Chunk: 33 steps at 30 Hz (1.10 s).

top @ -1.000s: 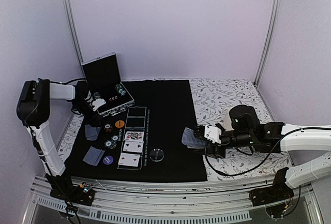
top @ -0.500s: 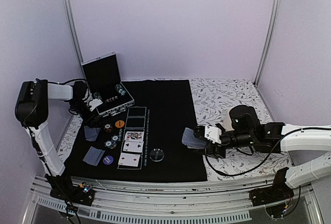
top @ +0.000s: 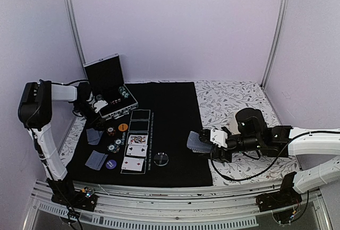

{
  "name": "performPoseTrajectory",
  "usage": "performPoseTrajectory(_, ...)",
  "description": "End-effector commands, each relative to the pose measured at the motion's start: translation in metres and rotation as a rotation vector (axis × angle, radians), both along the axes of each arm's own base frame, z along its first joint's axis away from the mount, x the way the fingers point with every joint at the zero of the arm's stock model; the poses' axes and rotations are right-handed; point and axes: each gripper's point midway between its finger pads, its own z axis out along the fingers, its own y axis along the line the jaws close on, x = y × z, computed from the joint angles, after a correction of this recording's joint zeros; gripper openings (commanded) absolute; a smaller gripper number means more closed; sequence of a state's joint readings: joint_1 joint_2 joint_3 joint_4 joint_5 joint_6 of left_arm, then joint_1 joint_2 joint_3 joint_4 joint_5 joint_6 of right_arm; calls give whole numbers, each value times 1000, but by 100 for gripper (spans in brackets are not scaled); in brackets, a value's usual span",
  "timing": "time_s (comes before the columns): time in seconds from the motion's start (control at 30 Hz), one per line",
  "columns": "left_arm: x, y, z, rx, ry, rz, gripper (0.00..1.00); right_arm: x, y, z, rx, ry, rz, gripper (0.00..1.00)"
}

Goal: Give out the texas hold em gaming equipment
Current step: Pick up the all-in button from the poker table mat.

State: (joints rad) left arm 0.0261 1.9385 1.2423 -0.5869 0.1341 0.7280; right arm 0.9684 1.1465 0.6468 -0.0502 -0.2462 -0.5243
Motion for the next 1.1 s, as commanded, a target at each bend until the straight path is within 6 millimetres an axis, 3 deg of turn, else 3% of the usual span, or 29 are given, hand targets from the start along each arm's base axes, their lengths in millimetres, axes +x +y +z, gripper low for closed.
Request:
performPoseTrajectory(0.0, -10, -15, -7, -66, 50, -17, 98, -1, 1, 8, 34, -23, 13, 56)
performPoseTrajectory(0.17, -8, -13, -10, -21, 44, 5, 97, -1, 0, 8, 34, -24, 12, 56)
performPoseTrajectory(0.3, -11, -3, -16, 27, 46, 32, 84, -1, -1, 9, 37, -29, 8, 56)
performPoseTrajectory(0.5, -21, 10, -25, 104, 60, 35, 80, -2, -2, 11, 42, -35, 8, 56)
performPoseTrajectory(0.67, -18, 18, -24, 153, 37, 47, 65, -2, -2, 12, 46, -34, 8, 56)
performPoseTrajectory(0.87, -24, 29, -19, 166, 35, 62, 75, -3, -3, 14, 55, -40, 11, 56)
performPoseTrajectory(1.07, -26, 28, -16, 149, 32, 66, 76, -3, -3, 14, 53, -39, 10, 56)
